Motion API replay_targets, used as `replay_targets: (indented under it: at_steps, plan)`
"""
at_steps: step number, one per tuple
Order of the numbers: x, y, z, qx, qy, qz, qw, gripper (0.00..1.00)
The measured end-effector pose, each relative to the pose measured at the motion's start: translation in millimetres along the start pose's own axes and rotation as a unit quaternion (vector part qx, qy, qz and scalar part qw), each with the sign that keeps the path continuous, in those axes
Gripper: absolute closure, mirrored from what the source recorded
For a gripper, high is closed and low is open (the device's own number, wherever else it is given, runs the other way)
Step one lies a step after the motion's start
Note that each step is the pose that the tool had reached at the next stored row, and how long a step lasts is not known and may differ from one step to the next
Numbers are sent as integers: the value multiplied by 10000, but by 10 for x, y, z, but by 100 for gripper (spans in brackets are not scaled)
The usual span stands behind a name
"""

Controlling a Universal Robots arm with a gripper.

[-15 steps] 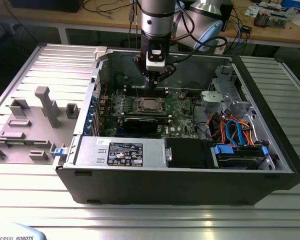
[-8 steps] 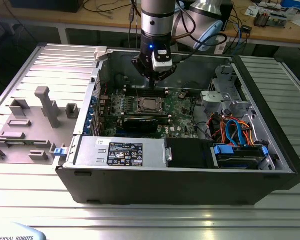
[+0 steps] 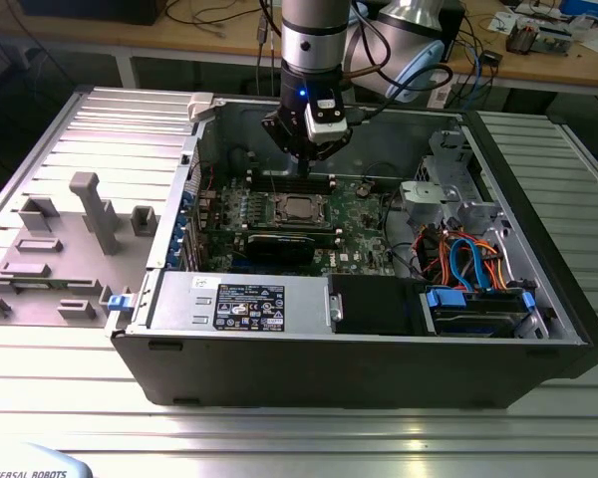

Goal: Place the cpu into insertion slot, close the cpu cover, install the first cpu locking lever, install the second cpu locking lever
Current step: 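Install the first cpu locking lever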

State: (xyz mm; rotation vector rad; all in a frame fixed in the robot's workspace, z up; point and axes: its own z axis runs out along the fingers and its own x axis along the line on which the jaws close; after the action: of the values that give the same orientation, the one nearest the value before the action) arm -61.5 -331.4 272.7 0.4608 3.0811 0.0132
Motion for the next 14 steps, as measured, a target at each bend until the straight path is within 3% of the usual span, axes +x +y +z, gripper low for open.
replay_targets:
  at_steps: [9,11,14]
  plan:
    - [0,0,0,-2,1,-49,10000,89]
    - [0,0,1,-7,3,-262,9997,89]
    - [0,0,4,-16,8,-674,9977,89]
